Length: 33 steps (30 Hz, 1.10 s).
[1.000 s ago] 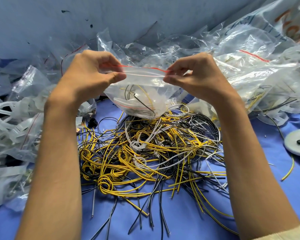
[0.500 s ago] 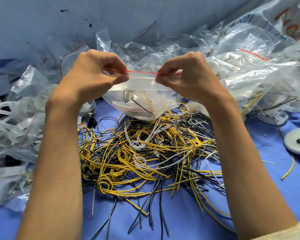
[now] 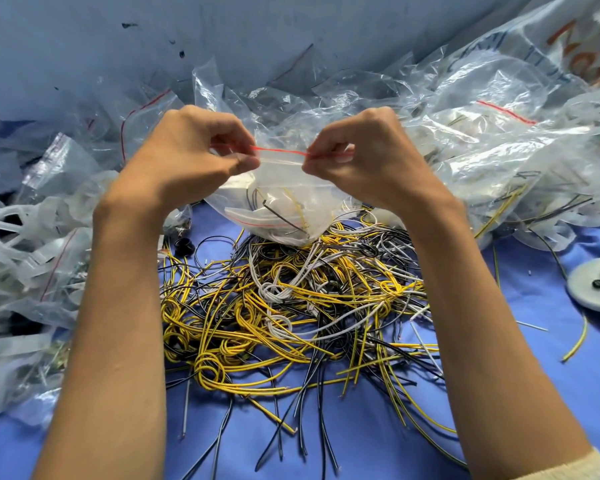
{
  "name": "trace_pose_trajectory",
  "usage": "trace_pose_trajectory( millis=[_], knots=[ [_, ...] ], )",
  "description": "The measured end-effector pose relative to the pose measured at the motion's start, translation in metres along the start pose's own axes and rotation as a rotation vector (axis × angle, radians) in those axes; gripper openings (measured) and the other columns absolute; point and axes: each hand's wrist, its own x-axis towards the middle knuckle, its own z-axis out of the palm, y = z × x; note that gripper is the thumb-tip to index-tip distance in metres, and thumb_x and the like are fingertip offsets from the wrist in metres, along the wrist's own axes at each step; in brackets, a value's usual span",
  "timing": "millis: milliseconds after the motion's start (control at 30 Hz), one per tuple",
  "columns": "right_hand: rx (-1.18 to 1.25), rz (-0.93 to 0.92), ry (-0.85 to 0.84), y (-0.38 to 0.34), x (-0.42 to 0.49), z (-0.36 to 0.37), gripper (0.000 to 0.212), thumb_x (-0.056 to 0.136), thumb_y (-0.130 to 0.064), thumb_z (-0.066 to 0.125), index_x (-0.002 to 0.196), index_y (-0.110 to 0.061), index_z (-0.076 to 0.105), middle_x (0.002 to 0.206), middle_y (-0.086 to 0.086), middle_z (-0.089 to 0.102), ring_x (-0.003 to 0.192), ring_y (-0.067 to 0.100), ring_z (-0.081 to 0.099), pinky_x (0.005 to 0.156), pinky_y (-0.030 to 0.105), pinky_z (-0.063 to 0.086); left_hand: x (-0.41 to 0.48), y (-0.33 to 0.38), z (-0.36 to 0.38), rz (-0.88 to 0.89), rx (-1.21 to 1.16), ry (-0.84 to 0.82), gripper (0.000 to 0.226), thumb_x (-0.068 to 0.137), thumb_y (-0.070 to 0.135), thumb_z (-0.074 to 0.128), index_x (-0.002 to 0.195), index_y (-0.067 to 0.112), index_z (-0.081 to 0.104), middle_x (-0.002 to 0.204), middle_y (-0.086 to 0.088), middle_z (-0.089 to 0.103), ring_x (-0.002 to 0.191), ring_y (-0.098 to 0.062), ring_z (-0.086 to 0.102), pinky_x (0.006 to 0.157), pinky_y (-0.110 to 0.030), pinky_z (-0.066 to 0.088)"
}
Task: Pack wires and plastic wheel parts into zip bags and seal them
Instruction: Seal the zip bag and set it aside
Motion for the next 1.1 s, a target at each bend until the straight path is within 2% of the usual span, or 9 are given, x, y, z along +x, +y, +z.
trace_pose_trajectory(
  millis=[133, 267, 367, 600, 767, 833, 933, 1033, 1100],
  knots=[
    [0.001, 0.006, 0.001, -0.001, 0.001, 0.002, 0.016, 0.078, -0.012, 0.075, 0.092, -0.005, 0.075, 0.075, -0.007, 0.063, 0.062, 0.000, 0.057, 0.070, 0.018, 0.053, -0.001, 0.001, 0.000, 0.011, -0.022, -0.020, 0.012, 0.077, 0.014, 0.076, 0.087, 0.017, 0.071, 0.082, -0.006, 0.068, 0.075, -0.008, 0.058, 0.083, -0.026, 0.050],
    [0.018, -0.014, -0.001, -0.002, 0.001, 0.004, 0.014, 0.078, -0.008, 0.074, 0.091, -0.002, 0.075, 0.077, -0.003, 0.067, 0.065, 0.006, 0.061, 0.073, 0.025, 0.054, -0.001, 0.002, 0.002, 0.021, -0.038, -0.036, 0.014, 0.075, 0.015, 0.078, 0.087, 0.016, 0.071, 0.071, 0.009, 0.063, 0.058, 0.009, 0.053, 0.061, -0.006, 0.043],
    [0.006, -0.022, -0.005, -0.002, -0.001, 0.004, 0.011, 0.077, -0.005, 0.073, 0.087, -0.002, 0.076, 0.077, 0.003, 0.071, 0.064, 0.007, 0.059, 0.070, 0.025, 0.053, -0.001, 0.004, 0.003, 0.027, -0.041, -0.054, 0.013, 0.074, 0.016, 0.079, 0.085, 0.016, 0.072, 0.071, 0.006, 0.064, 0.057, 0.009, 0.052, 0.052, -0.001, 0.037],
    [0.002, -0.013, 0.009, -0.003, 0.001, 0.007, 0.012, 0.078, -0.010, 0.073, 0.088, -0.006, 0.076, 0.076, 0.005, 0.071, 0.064, 0.011, 0.060, 0.071, 0.031, 0.053, 0.000, 0.004, 0.003, 0.043, -0.020, -0.070, 0.012, 0.074, 0.020, 0.079, 0.081, 0.025, 0.070, 0.076, 0.008, 0.067, 0.059, 0.011, 0.052, 0.056, -0.001, 0.037],
    [0.009, -0.026, -0.008, -0.007, 0.002, 0.011, 0.009, 0.077, -0.008, 0.073, 0.085, -0.004, 0.076, 0.075, 0.007, 0.072, 0.063, 0.005, 0.056, 0.069, 0.027, 0.051, 0.000, 0.007, 0.005, 0.060, -0.046, -0.076, 0.011, 0.074, 0.016, 0.079, 0.081, 0.021, 0.071, 0.073, -0.001, 0.066, 0.061, 0.001, 0.053, 0.059, -0.004, 0.039],
    [-0.003, -0.026, -0.006, -0.007, 0.002, 0.012, 0.008, 0.076, -0.007, 0.072, 0.083, -0.005, 0.076, 0.075, 0.007, 0.072, 0.064, 0.007, 0.058, 0.069, 0.027, 0.051, 0.001, 0.007, 0.007, 0.073, -0.048, -0.072, 0.012, 0.074, 0.015, 0.079, 0.079, 0.021, 0.070, 0.073, -0.002, 0.066, 0.060, 0.002, 0.054, 0.062, -0.008, 0.042],
    [-0.016, -0.012, -0.030, -0.006, 0.002, 0.011, 0.009, 0.076, -0.009, 0.072, 0.083, -0.007, 0.077, 0.075, 0.007, 0.072, 0.066, 0.015, 0.063, 0.071, 0.036, 0.051, 0.000, 0.009, 0.008, 0.113, -0.029, -0.061, 0.016, 0.073, 0.010, 0.079, 0.076, 0.022, 0.069, 0.070, -0.001, 0.065, 0.061, 0.001, 0.055, 0.069, -0.018, 0.048],
    [-0.035, 0.002, -0.024, -0.006, 0.003, 0.011, 0.009, 0.077, -0.013, 0.072, 0.084, -0.009, 0.077, 0.075, 0.005, 0.072, 0.066, 0.014, 0.060, 0.070, 0.038, 0.051, 0.002, 0.011, 0.011, 0.164, 0.005, -0.033, 0.021, 0.072, 0.004, 0.078, 0.076, 0.023, 0.068, 0.067, 0.004, 0.061, 0.060, 0.000, 0.054, 0.064, -0.013, 0.046],
    [-0.038, 0.002, -0.017, -0.007, 0.004, 0.012, 0.010, 0.078, -0.014, 0.071, 0.086, -0.010, 0.077, 0.076, 0.006, 0.072, 0.067, 0.015, 0.059, 0.072, 0.038, 0.050, 0.002, 0.011, 0.012, 0.186, 0.029, -0.016, 0.020, 0.073, 0.004, 0.076, 0.077, 0.022, 0.070, 0.068, 0.002, 0.061, 0.062, -0.005, 0.053, 0.067, -0.024, 0.050]
  ],
)
